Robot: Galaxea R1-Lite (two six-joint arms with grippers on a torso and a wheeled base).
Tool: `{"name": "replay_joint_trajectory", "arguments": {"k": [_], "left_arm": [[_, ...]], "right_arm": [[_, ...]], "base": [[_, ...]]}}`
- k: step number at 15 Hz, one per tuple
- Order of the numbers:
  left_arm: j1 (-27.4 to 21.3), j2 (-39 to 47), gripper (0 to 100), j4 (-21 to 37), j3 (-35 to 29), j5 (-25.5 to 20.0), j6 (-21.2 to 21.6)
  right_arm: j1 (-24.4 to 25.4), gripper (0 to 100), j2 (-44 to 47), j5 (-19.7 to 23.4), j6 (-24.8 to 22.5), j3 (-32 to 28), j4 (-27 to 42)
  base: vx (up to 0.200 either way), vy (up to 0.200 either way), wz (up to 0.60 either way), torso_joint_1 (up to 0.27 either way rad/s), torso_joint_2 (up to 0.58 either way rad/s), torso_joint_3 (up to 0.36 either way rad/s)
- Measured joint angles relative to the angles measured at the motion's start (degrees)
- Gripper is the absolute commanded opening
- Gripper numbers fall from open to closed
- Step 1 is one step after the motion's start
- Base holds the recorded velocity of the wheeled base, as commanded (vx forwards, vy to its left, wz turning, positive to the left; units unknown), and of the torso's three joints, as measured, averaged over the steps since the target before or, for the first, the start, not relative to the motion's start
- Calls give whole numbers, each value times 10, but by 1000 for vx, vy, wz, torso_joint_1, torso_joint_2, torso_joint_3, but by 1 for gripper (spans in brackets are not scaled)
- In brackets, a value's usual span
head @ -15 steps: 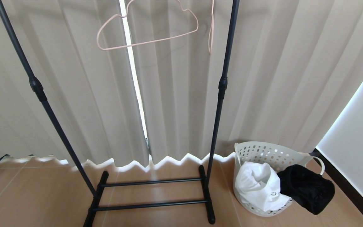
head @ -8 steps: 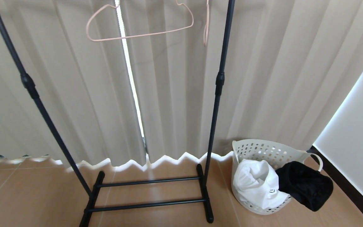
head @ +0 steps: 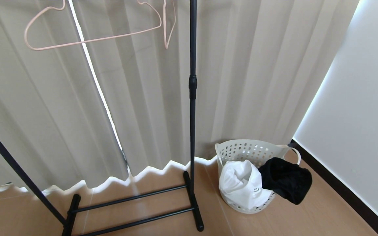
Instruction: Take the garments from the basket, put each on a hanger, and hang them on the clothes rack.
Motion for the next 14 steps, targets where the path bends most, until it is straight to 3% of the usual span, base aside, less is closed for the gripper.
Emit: {"name": "replay_joint_trajectory", "arguments": {"k": [12,14], "left_arm": [[0,0,100,0,-1,0,0],[0,0,100,0,-1,0,0]], "right_arm": [[0,100,0,0,0,0,0],[0,100,0,0,0,0,0]], "base": [[0,0,0,0,4,-183],[0,0,-600,2,7,-202]]}}
